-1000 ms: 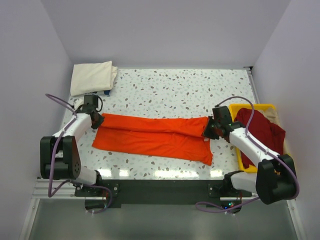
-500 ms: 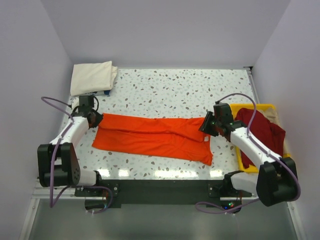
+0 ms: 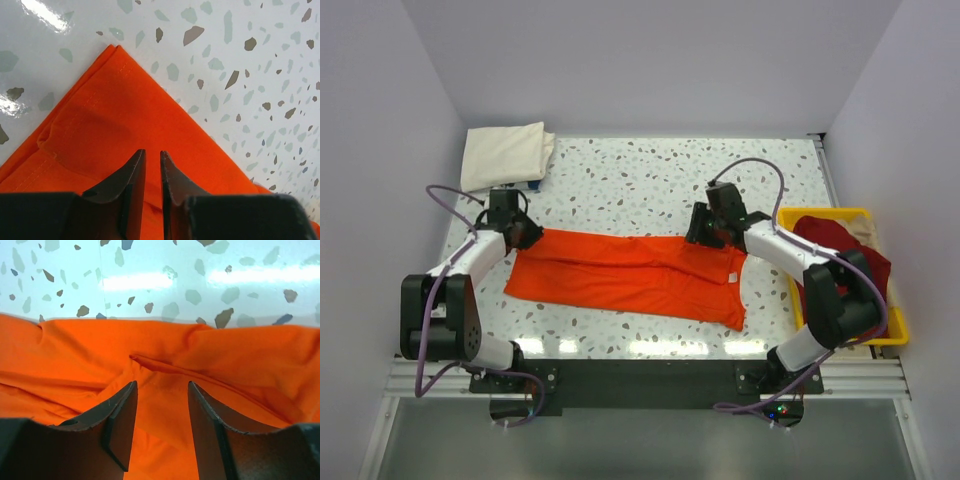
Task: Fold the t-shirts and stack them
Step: Fold the tshirt
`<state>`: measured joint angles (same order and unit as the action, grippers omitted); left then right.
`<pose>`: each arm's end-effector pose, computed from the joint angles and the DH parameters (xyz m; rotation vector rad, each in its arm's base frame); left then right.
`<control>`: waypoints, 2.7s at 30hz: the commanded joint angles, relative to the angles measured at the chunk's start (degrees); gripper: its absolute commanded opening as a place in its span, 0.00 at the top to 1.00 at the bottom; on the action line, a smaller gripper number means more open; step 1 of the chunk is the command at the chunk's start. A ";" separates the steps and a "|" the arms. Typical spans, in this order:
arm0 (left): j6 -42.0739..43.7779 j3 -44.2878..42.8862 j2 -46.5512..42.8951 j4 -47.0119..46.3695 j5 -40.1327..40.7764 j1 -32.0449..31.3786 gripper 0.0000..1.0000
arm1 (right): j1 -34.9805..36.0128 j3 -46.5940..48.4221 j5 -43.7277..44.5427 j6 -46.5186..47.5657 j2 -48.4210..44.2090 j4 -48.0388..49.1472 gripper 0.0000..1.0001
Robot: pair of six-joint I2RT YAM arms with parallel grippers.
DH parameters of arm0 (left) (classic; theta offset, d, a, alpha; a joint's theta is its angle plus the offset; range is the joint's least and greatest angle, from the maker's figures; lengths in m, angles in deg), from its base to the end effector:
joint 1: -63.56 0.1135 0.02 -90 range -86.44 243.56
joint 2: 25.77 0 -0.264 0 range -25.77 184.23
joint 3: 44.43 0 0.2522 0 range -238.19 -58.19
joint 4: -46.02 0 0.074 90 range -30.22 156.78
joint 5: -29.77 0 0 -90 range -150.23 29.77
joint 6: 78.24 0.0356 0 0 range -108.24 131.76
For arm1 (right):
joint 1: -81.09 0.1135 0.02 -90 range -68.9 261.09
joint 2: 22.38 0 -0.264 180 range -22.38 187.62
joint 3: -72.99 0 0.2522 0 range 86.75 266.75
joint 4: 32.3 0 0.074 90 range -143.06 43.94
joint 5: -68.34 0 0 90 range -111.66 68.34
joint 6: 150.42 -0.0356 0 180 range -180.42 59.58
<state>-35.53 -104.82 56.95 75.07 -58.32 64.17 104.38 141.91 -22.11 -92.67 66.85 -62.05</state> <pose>0.2882 0.0043 0.1939 -1.0252 2.2721 -0.3079 0.2969 0.1281 0.2059 0.1913 2.4869 0.4310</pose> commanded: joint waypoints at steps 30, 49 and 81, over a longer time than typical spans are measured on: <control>1.67 2.34 -0.37 -4.83 -6.66 -0.16 0.77 | 10.02 -3.64 6.69 -0.09 -4.40 0.08 0.93; 3.34 5.67 -1.07 -6.85 -10.17 -1.57 0.77 | 20.99 -13.59 7.03 -5.28 -9.34 6.05 0.86; 12.13 -11.81 8.95 -4.13 -2.09 -34.52 0.63 | 10.29 -0.66 22.51 2.02 -6.87 -11.70 0.51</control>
<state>-25.98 -113.35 65.13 70.92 -61.62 31.21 114.53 139.57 -0.25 -90.95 61.24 -73.72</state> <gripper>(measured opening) 0.367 0.490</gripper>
